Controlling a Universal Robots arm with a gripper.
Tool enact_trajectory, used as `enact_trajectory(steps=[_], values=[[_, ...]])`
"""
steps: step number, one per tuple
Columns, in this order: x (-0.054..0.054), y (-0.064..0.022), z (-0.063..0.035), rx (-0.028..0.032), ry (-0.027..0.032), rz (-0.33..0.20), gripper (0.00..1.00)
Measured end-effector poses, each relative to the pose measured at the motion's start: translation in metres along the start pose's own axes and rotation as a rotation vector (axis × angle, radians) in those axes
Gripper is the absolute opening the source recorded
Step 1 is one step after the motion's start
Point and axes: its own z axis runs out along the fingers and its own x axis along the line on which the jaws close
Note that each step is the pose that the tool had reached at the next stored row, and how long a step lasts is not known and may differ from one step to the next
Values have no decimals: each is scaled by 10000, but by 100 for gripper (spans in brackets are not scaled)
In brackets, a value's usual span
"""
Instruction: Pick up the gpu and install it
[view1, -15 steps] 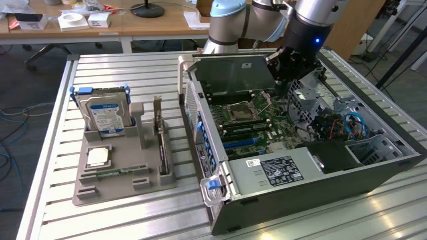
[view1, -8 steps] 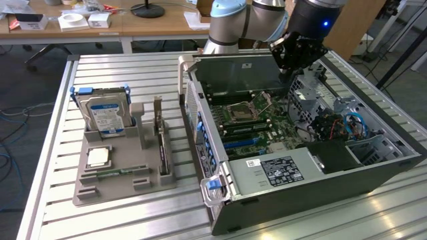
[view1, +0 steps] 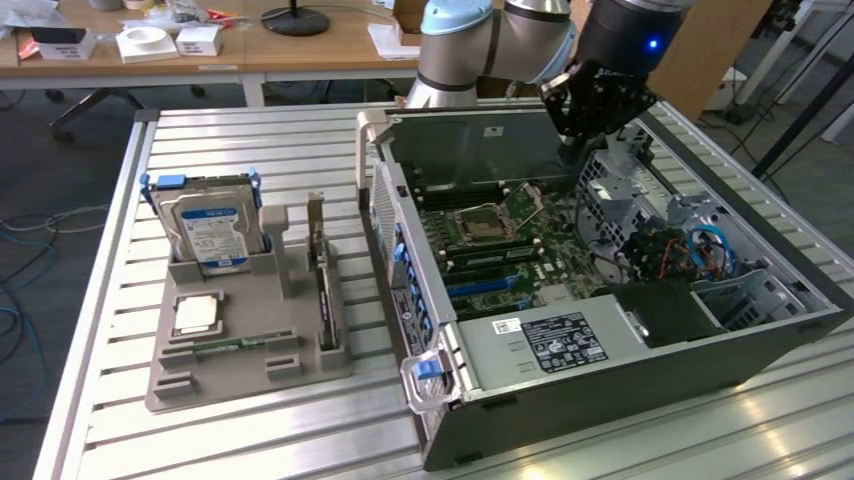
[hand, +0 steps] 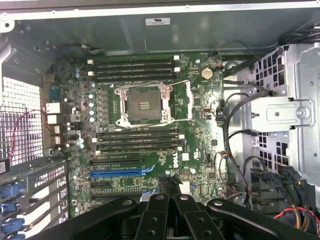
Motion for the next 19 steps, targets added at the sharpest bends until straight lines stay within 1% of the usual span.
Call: enact_trajectory(steps=[5, 19], values=[[0, -1, 12, 2, 0, 0, 10], [-1, -21, 267, -7, 1, 0, 10]])
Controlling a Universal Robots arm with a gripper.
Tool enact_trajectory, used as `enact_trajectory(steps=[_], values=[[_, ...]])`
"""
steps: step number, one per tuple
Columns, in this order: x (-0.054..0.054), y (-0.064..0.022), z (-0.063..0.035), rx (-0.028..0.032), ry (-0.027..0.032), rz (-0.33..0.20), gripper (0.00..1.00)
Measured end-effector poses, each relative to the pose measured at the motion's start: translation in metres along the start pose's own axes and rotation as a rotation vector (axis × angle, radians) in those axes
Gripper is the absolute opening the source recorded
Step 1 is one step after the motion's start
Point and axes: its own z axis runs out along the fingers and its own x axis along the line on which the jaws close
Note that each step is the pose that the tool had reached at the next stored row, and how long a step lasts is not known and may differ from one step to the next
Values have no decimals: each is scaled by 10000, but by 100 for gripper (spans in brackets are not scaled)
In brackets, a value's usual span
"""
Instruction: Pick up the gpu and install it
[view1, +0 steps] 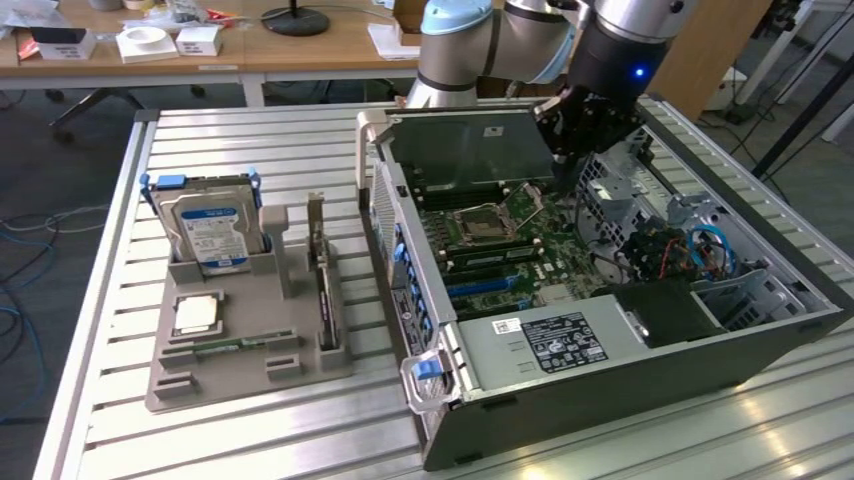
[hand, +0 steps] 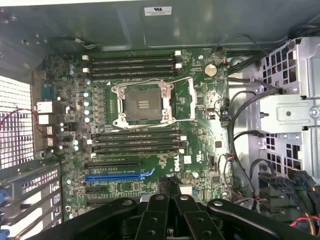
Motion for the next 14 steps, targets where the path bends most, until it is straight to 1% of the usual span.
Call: enact_trajectory(steps=[14], values=[[-1, -20, 253, 1, 0, 0, 10]])
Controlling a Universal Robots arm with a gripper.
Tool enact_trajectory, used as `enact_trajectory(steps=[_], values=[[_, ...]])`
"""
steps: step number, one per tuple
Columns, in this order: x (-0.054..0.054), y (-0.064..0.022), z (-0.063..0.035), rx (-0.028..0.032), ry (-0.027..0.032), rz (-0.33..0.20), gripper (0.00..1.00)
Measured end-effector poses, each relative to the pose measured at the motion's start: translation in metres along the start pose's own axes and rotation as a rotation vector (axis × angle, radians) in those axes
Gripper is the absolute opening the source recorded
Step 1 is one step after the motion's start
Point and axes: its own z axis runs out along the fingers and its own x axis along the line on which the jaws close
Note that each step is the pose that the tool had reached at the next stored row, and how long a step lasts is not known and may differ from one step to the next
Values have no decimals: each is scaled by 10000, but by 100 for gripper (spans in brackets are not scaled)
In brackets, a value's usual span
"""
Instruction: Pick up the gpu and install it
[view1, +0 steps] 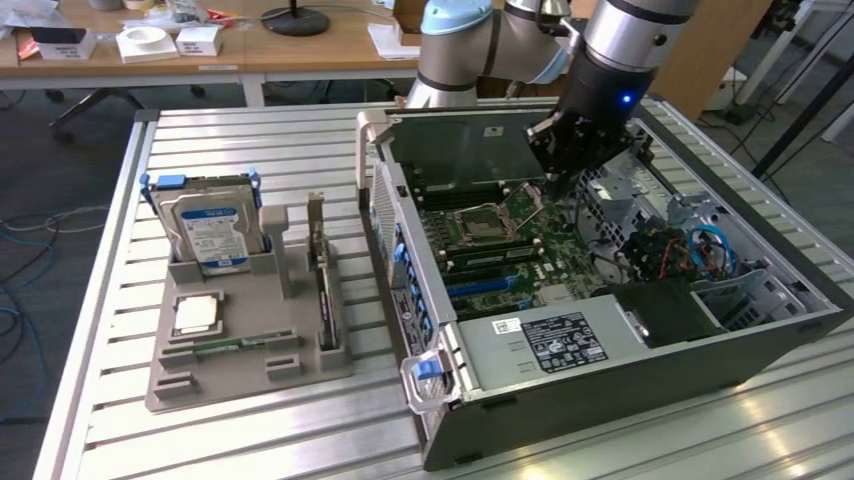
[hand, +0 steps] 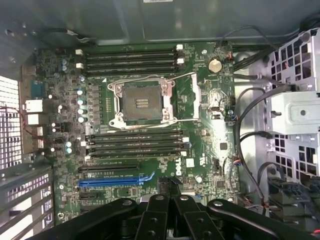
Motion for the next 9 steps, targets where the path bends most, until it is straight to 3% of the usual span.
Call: enact_trajectory(steps=[9], values=[[0, -2, 29, -1, -1, 0, 10]])
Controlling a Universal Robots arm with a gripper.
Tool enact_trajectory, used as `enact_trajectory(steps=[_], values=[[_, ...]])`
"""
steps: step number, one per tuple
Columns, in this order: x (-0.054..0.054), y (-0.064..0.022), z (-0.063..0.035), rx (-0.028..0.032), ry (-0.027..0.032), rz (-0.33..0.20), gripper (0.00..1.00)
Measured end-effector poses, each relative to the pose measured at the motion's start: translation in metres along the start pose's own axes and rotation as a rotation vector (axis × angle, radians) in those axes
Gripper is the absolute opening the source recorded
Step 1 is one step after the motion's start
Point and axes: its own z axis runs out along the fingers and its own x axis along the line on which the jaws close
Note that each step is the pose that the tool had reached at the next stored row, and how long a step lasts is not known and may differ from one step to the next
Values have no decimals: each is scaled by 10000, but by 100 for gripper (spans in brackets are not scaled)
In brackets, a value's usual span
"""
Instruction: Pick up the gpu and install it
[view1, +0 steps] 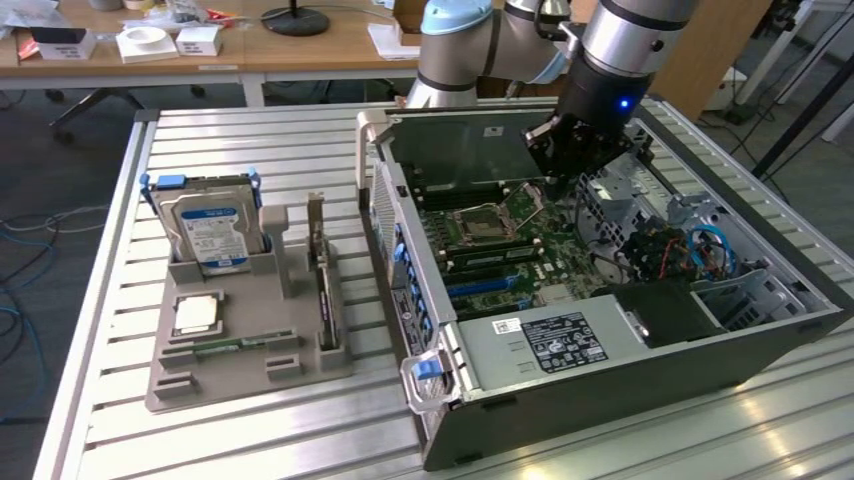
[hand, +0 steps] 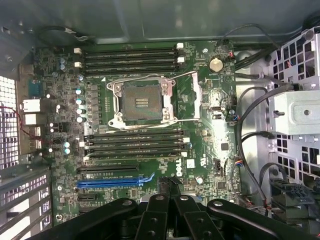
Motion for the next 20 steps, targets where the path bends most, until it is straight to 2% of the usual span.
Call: enact_trajectory(steps=[9, 20], values=[[-10, 1, 0, 0, 1, 0, 10], [-359, 27, 6, 2, 2, 3, 10]])
